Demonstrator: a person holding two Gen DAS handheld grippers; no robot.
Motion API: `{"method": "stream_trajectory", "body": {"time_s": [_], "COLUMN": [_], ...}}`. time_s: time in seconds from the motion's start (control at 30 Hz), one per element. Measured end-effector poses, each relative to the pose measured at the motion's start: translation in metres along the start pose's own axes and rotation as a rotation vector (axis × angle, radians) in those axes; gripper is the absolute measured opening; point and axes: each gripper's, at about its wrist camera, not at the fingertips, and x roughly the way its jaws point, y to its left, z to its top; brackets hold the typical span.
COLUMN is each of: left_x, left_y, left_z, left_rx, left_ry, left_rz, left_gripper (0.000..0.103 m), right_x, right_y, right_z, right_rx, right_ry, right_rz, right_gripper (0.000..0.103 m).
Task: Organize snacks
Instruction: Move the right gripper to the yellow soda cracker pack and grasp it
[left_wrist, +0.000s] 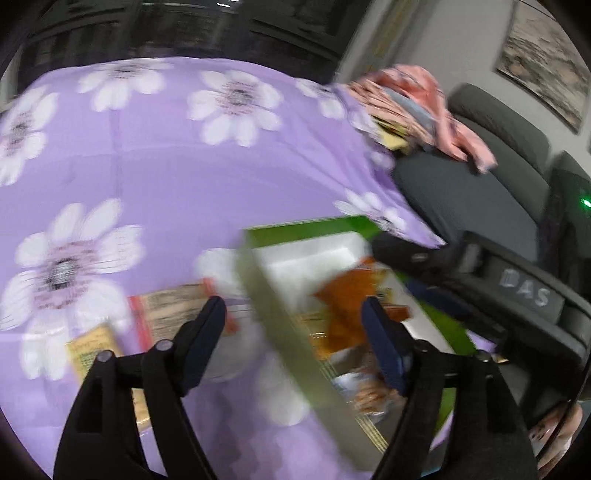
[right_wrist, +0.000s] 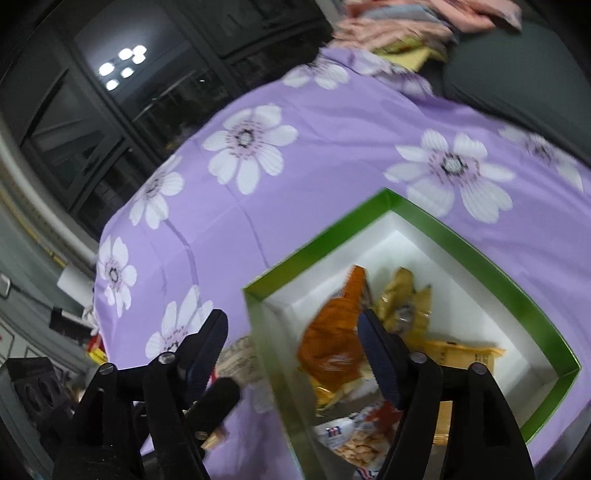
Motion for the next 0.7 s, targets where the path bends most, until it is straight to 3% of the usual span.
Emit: {"method": "stream_trajectory", "body": {"time_s": [0.17,0.37,0.57,0.7], "left_x": [-0.027,-0.043,-0.031,-0.025], "left_y": [0.056,0.114,0.156,0.158], "left_z": [0.005,-0.013,-0.047,-0.054], "left_rx": [-0.118,-0.193,-0.355,-0.375], "left_ry": [0.006,0.054,0.168,0.204], "left_rz": [0.159,0.241,0.217,0.182], "left_gripper": [0.079,0.079,0.078,0.077], "right_x": [0.0,0.031,0.077,0.103], "right_y": [0.032,0.069,0.1,0.117], "right_z": [-0.007,-0.027,-0.058,-0.081], "right_rx": [-0.096,-0.167,-0.208,-0.243], "right_ry": [0.004,0.149,0.344,0.459], "right_rz": [0.056,0.175,0.223,0.233], "right_gripper": [0.077,0.077,0.077,0.077]}}
